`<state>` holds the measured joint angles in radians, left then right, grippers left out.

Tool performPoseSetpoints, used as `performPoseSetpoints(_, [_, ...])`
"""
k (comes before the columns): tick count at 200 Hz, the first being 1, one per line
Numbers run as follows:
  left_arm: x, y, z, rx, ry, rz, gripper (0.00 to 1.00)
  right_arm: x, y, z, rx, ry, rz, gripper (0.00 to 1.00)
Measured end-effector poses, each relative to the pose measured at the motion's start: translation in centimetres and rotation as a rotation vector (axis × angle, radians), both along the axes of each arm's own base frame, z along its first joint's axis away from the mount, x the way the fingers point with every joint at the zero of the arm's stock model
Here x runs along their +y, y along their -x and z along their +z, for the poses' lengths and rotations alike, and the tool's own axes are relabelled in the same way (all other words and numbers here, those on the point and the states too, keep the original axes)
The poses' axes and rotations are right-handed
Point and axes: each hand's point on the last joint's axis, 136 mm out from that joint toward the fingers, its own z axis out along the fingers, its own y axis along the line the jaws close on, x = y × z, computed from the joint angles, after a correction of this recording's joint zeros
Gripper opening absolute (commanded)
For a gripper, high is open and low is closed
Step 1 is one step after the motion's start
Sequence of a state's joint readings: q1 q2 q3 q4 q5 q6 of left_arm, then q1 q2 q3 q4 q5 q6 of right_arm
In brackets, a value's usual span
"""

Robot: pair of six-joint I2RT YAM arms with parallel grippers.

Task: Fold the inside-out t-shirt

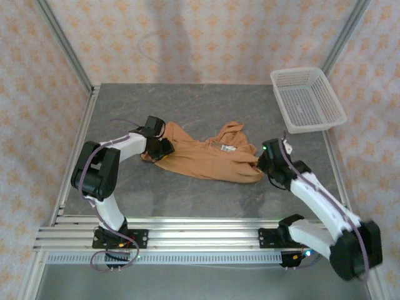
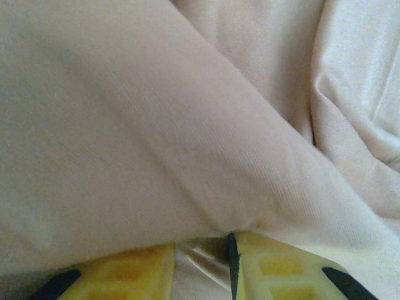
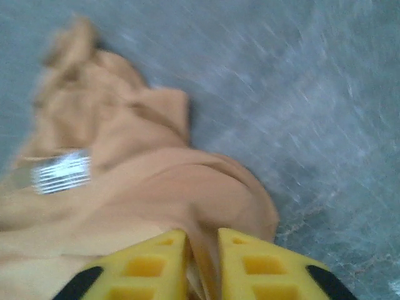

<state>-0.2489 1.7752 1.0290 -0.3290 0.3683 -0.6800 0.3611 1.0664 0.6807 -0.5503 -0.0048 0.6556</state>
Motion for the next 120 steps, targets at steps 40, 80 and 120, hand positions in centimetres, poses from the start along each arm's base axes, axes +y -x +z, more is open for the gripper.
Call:
performPoseSetpoints(40, [-4.3,0.8,4.9,-0.124,-0.058,-0.141,0.39,0.0,0.7,-2.5,0.159,0.041,0.005,0.25])
performPoseSetpoints(80, [-14.2,2.7,10.5,-0.298,0.106,-0.319,0.41,1.1,0.5,0.5,0.073,-0.049,0.027,0.11])
performPoseSetpoints(120, [-24.4,5.6,7.7,-0.236,0.315,-0.411,0.45,1.4,0.8,-0.4,0.141,-0.075,0.023,0.16])
